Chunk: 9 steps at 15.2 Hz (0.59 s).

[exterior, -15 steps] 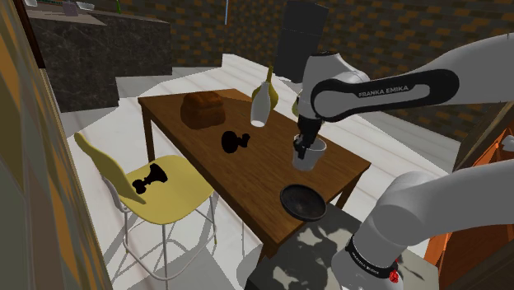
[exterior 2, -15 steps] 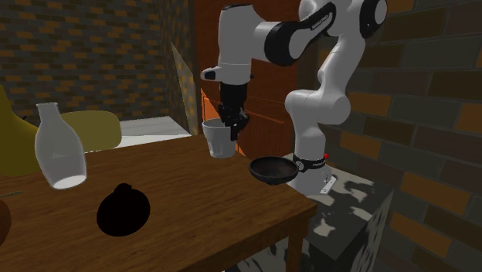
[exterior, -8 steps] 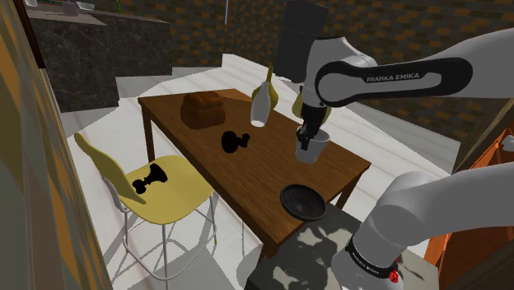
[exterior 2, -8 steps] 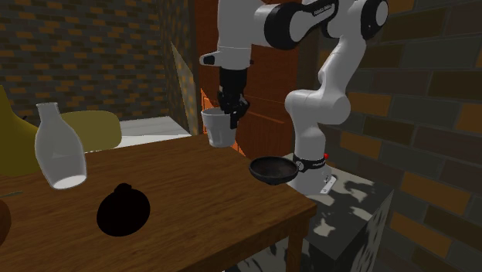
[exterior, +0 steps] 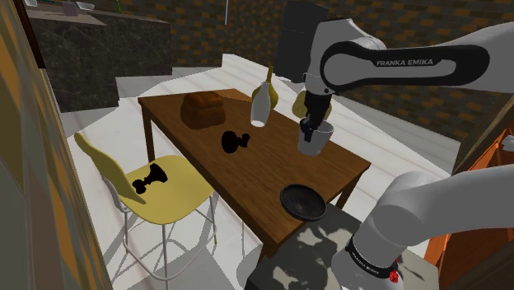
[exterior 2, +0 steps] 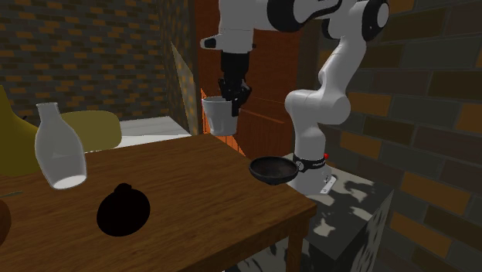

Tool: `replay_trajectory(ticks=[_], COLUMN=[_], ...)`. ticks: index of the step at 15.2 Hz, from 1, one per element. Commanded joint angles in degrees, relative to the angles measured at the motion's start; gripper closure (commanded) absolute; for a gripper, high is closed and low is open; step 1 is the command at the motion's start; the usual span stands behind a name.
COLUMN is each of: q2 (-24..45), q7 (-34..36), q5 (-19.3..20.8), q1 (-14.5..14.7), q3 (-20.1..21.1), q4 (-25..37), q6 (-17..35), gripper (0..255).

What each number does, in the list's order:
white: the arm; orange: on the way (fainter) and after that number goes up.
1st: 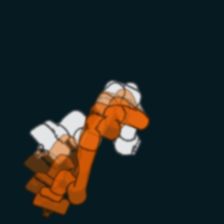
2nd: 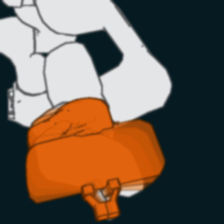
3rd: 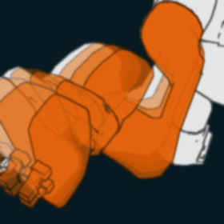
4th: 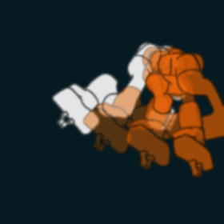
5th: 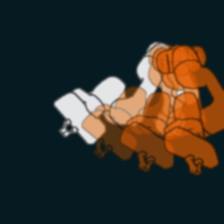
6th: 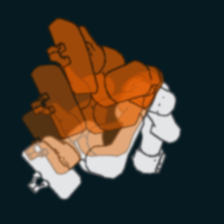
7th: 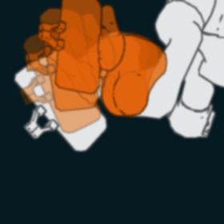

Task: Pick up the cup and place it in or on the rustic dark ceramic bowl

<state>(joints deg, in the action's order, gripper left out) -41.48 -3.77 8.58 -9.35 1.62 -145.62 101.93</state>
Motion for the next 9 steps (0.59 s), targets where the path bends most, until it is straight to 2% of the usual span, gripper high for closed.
replay_trajectory(ticks=[1,9], q2=[-2.3,-11.02], q7=[1.55,10.49], q5=[-1.32,-9.28], q1=[1.0,6.63], q3=[1.61,10.37], q4=[-0.42,-1.39], q6=[-2.13,-10.91], gripper=[255,255])
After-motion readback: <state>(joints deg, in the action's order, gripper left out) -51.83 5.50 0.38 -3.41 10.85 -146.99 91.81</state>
